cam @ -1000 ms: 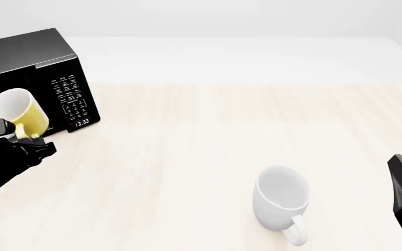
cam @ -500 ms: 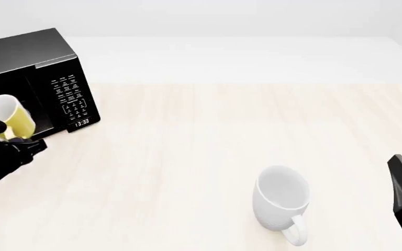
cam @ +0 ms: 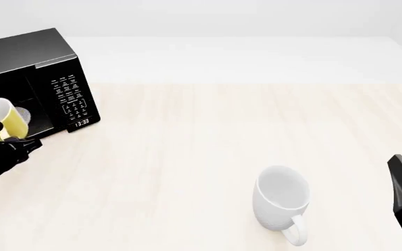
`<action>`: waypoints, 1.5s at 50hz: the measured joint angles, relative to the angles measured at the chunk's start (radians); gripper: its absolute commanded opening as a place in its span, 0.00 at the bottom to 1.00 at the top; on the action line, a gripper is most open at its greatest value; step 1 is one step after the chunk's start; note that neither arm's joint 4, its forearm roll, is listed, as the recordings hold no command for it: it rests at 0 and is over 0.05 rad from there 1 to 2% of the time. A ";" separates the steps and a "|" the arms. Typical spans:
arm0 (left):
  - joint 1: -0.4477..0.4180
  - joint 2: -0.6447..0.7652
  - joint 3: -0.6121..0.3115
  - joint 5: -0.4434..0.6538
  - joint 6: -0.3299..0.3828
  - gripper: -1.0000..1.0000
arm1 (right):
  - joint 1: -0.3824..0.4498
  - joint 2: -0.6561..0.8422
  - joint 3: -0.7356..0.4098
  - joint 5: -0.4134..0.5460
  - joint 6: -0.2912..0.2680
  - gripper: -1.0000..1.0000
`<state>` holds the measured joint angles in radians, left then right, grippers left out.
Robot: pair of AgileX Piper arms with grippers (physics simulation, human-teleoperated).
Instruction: Put the yellow and white mug in the microwave and close it.
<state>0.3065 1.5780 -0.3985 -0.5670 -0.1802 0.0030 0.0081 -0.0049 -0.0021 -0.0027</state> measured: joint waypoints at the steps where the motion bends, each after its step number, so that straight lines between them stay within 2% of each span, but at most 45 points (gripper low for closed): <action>1: 0.002 0.005 -0.002 -0.001 0.000 0.00 | 0.000 0.000 0.000 0.000 0.000 1.00; 18: 0.023 0.058 -0.041 -0.011 -0.003 0.00 | 0.000 0.000 0.000 0.000 0.000 1.00; 75: 0.121 0.198 -0.285 0.046 -0.017 0.00 | 0.000 0.000 0.000 0.000 0.000 1.00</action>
<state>0.4271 1.7762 -0.6832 -0.5212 -0.1972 0.0030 0.0081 -0.0049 -0.0021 -0.0027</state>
